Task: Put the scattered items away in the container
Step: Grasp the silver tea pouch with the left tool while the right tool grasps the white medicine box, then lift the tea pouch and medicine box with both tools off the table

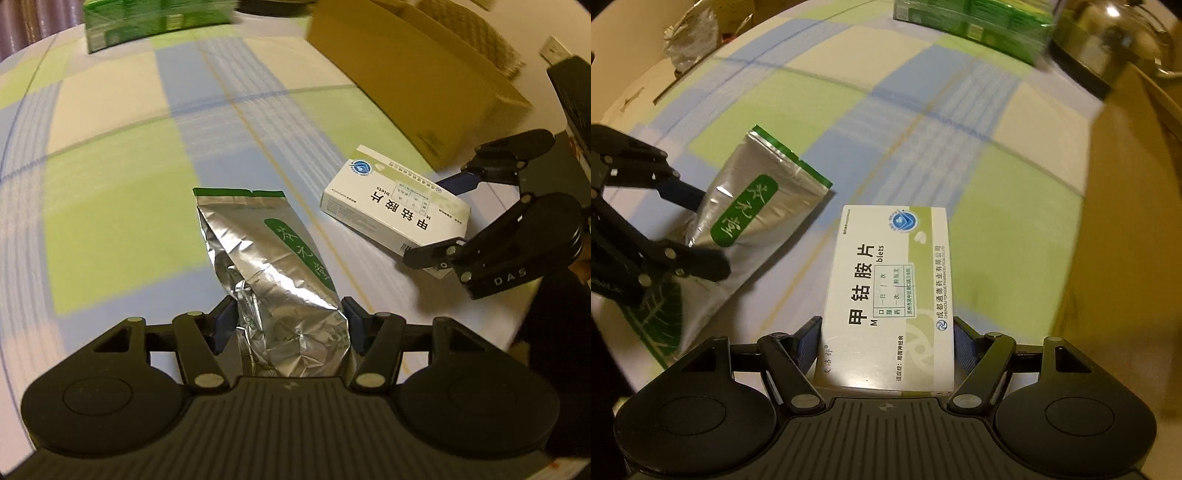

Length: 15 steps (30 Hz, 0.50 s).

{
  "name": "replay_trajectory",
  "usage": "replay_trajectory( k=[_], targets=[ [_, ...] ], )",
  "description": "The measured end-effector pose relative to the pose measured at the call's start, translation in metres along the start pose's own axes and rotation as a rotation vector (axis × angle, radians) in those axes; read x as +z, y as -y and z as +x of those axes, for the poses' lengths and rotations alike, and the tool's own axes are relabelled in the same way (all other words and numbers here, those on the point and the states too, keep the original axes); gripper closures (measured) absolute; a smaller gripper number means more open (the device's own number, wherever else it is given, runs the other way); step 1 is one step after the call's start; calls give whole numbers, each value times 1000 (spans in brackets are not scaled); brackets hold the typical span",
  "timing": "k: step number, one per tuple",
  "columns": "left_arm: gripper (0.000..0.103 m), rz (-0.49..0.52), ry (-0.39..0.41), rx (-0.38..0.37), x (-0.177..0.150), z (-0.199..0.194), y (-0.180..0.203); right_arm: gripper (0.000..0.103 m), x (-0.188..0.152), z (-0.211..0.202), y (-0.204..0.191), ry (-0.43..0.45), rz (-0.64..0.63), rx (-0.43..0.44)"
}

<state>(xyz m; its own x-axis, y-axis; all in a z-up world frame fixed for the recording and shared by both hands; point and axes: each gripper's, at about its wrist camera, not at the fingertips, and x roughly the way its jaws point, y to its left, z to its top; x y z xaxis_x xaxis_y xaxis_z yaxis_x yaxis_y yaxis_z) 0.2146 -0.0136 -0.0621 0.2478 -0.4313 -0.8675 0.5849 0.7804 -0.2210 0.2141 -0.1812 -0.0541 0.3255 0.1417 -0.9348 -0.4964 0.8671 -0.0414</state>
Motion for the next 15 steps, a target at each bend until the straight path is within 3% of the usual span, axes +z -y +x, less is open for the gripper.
replay_trajectory(
  k=[8,11,15],
  targets=[
    [35,-28,-37,37,-23,1,26,33,-48,-9,-8,39,82,-7],
    [35,-61,-48,57,-20,3,25,23,-56,-9,-3,57,149,34],
    [34,-94,-80,79,-15,9,26,21,-61,-10,1,80,186,46]
  ],
)
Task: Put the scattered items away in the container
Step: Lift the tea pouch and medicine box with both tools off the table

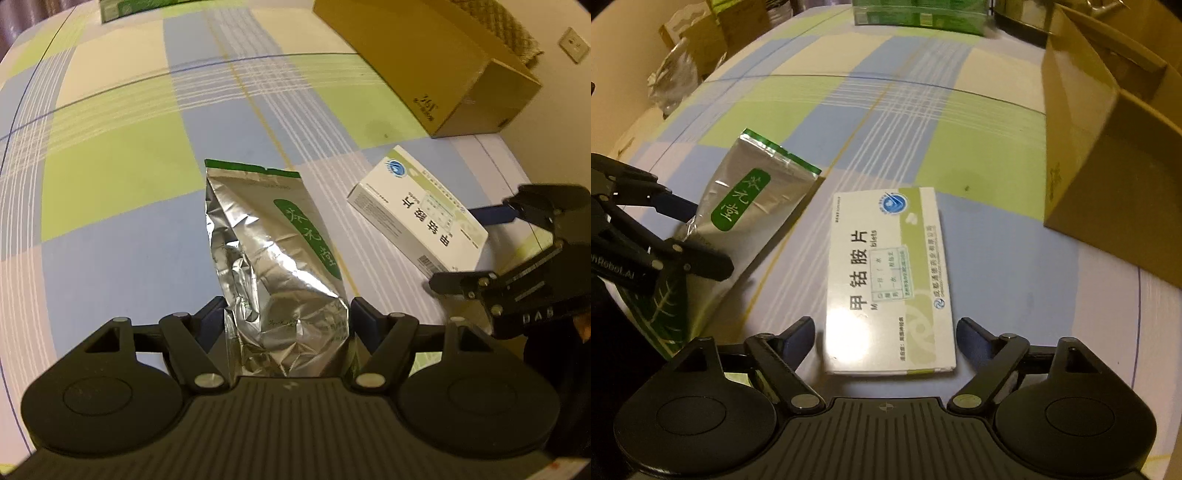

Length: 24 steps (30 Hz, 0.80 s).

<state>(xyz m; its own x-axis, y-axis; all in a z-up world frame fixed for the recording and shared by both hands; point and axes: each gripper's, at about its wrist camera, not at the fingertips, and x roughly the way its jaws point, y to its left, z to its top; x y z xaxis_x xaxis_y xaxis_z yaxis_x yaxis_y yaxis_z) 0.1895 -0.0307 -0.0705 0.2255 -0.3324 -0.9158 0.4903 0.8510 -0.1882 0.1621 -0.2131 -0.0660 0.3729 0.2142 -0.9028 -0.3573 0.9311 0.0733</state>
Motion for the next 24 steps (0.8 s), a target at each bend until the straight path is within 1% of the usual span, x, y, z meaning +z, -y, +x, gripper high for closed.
replay_trajectory(
  k=[2,6,7,11,13,15,18,19,24],
  targets=[
    [34,-12,-19,14,4,4,2,20,-2,2,2,4,0,-2],
    [34,21,-48,53,11,9,9,19,-8,-2,12,35,42,36],
    [34,36,-55,59,12,10,11,19,-9,-4,14,48,55,46],
    [44,143,-76,62,17,10,21,19,-7,-12,19,74,71,49],
    [44,209,-80,74,17,10,28,19,-5,-14,19,80,65,46],
    [44,228,-86,80,17,12,32,19,-3,-14,17,86,55,41],
    [40,204,-88,88,16,14,32,19,-1,-11,14,91,40,36],
    [37,187,-90,90,16,15,31,19,-1,-10,13,90,30,33],
    [36,93,-98,93,15,16,28,19,-2,-4,10,80,6,22]
  ],
)
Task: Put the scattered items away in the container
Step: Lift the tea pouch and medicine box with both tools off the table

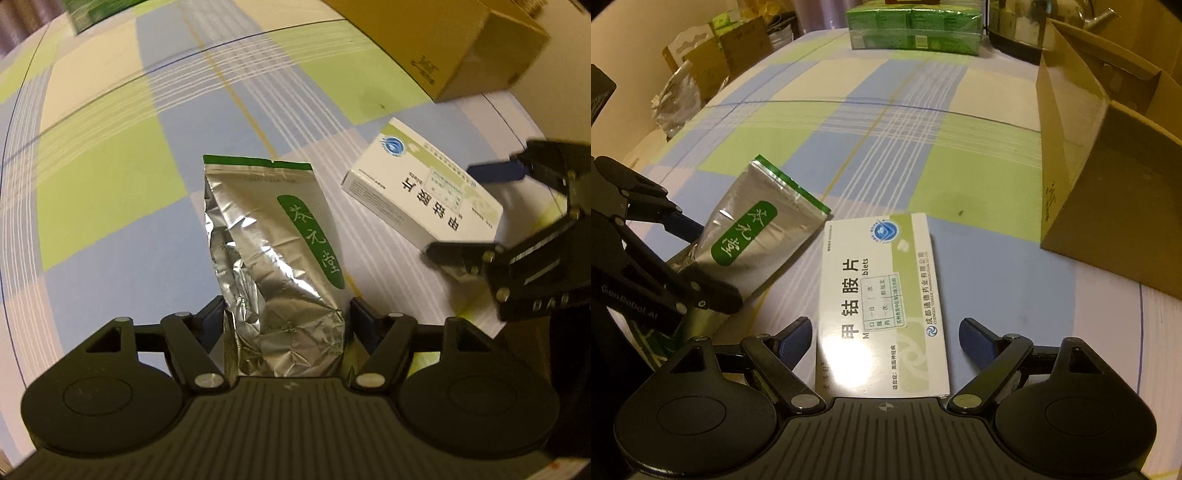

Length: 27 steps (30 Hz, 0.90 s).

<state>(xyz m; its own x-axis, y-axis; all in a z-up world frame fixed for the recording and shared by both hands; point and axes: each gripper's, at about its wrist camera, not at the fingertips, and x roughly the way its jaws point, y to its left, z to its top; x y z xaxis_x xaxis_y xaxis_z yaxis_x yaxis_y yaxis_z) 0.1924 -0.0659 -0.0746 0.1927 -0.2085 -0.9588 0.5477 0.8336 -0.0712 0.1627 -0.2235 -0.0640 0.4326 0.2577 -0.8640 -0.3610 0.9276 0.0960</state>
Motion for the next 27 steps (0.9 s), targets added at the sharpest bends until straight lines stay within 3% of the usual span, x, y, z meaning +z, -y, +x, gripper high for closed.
replay_trajectory(
  k=[10,14,19,21,23,27],
  targets=[
    [28,39,-29,70,3,6,16,19,4,6,-7,-8,-42,-19],
    [43,71,-21,57,4,3,16,19,3,7,-9,-16,-48,-17],
    [46,70,-10,37,2,1,11,19,4,7,-6,-17,-37,-22],
    [44,72,-10,39,2,2,11,19,5,7,-5,-20,-32,-21],
    [33,71,-21,49,2,3,12,18,6,7,-4,-22,-28,-19],
    [27,48,-16,67,0,5,14,19,8,8,-5,-24,-46,-22]
  ],
)
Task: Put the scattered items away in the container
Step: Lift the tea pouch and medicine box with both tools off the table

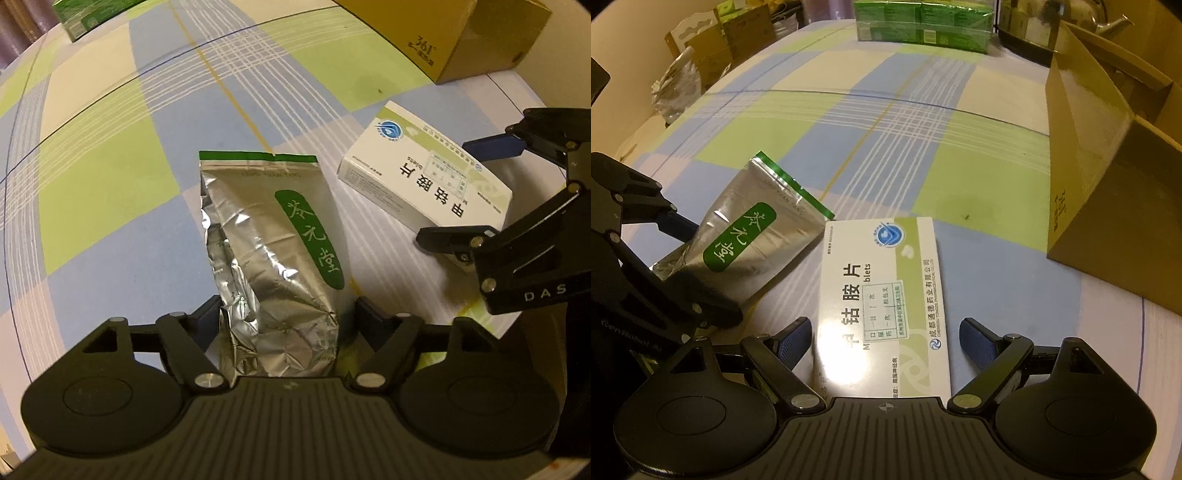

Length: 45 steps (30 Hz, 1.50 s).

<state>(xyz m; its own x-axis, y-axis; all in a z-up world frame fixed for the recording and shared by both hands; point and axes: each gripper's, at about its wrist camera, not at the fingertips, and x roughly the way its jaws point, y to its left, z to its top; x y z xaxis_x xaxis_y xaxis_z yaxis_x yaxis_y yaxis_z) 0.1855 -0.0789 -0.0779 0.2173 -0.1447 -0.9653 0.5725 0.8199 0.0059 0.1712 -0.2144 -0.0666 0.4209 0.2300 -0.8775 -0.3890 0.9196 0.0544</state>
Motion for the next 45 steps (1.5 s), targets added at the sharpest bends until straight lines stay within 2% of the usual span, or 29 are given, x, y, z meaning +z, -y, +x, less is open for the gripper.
replay_trajectory(
  k=[6,11,13,14,20,34,45],
  targets=[
    [28,-19,24,1,-3,0,-1,19,2,6,-5,-21,-26,-7],
    [39,-32,46,1,-2,-1,0,19,0,8,-7,-15,-14,-22],
    [45,-29,51,0,-2,-2,1,26,1,8,-8,-9,-12,-32],
    [46,-29,53,1,-2,-3,2,34,1,7,-9,-4,-16,-35],
    [52,-43,70,13,-4,-7,5,35,-1,-1,-4,14,21,-32],
    [56,-47,108,-14,-15,-24,13,35,-12,-28,-2,44,73,-29],
    [56,1,120,-22,-12,-43,6,35,-18,-52,-1,83,100,-53]
  ],
)
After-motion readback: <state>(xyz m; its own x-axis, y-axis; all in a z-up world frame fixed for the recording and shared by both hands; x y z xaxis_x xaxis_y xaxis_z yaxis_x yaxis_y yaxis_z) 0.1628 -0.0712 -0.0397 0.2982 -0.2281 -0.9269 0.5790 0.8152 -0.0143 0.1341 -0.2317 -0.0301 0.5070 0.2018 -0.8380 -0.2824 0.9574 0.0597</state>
